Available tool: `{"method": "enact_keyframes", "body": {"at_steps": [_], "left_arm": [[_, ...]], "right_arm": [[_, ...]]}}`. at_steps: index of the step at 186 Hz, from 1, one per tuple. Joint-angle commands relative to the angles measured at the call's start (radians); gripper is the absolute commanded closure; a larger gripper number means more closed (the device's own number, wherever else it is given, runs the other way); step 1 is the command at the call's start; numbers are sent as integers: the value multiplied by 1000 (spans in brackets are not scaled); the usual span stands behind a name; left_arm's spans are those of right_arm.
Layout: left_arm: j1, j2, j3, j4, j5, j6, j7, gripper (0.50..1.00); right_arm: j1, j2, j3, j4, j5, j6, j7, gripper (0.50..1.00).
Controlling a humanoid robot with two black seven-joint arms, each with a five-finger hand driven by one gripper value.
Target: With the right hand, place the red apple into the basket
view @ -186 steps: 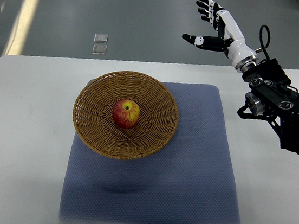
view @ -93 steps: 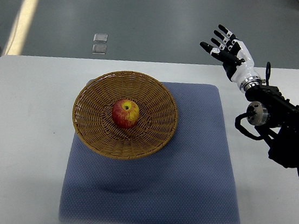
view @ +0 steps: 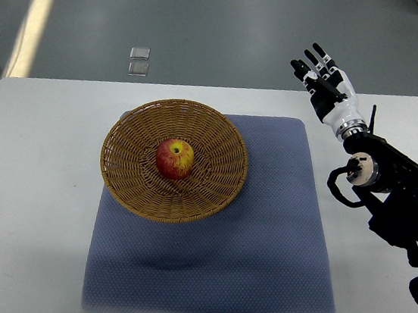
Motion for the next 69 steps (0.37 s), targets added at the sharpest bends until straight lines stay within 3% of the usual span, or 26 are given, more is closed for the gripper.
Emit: {"method": "enact_keyframes", "body": {"at_steps": [1,69], "left_arm": [[0,0,0,0,-1,0,0,500],[0,0,0,0,0,0,0,500]], "right_arm": [[-1,4,4,0,-1,-9,-1,576],[-1,18,4,0,-4,-14,2,576]]}}
